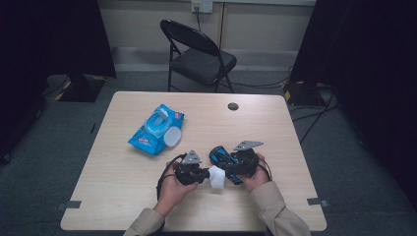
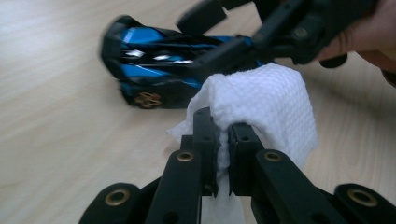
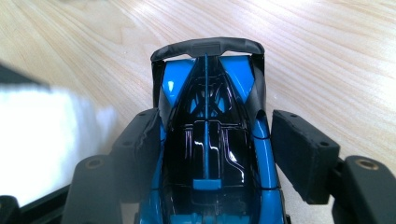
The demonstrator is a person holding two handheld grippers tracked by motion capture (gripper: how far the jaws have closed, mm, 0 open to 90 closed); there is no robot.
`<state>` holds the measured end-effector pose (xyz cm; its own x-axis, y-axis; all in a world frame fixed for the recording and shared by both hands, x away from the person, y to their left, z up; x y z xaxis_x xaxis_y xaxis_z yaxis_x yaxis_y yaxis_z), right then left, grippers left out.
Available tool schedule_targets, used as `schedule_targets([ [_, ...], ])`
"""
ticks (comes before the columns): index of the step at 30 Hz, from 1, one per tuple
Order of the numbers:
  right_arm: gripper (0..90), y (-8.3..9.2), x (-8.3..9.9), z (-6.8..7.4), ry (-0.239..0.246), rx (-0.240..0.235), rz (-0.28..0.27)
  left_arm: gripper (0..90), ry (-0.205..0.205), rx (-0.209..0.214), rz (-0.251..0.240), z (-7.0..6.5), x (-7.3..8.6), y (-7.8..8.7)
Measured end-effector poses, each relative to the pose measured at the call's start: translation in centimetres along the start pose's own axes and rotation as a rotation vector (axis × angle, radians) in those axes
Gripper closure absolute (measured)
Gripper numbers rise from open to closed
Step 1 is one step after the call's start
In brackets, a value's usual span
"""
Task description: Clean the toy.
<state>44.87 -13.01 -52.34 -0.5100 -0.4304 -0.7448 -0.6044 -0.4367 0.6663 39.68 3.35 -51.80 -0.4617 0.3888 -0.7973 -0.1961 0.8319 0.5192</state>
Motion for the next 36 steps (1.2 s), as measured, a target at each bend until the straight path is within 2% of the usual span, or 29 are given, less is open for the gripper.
schedule_targets([
  [11, 34.4, 0.0, 0.0, 0.0, -0.002, -0.002, -0.001, 84.2, -0.027, 0.074, 0.065, -2.4, 0.3, -3.4],
  [15, 34.4, 0.0, 0.0, 0.0, -0.003, -0.002, -0.001, 84.2, -0.028, 0.079, 0.085, -2.6, 0.3, -4.4],
  [18, 34.5, 0.0, 0.0, 0.0, -0.002, -0.002, -0.004, 84.1, -0.010, 0.078, 0.083, -2.4, 0.2, -4.8],
  [30, 34.4, 0.0, 0.0, 0.0, -0.001, -0.002, -0.006, 84.1, -0.001, 0.039, 0.091, -1.0, -0.3, -4.5],
  [33, 34.4, 0.0, 0.0, 0.0, -0.002, -0.003, -0.006, 84.1, 0.002, 0.016, 0.091, -0.5, -0.3, -4.2],
  [34, 34.4, 0.0, 0.1, 0.0, -0.002, -0.002, -0.006, 84.1, 0.009, -0.008, 0.090, 0.2, -0.3, -3.7],
  [36, 34.4, 0.0, 0.1, 0.0, -0.003, -0.003, -0.006, 84.1, 0.030, -0.015, 0.081, 0.9, -0.4, -3.3],
])
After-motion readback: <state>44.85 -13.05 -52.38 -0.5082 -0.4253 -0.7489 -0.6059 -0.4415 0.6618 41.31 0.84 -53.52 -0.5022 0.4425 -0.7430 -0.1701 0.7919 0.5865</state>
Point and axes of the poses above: each handheld gripper's, and its own axes: y roughly backward along the jaws, x roughly out of its underside, z roughly to its left, the point moved 5 cm from there along -y, roughly forward along the jaws, and after that the axes turned 11 degrees about x, right-handed, at the moved point
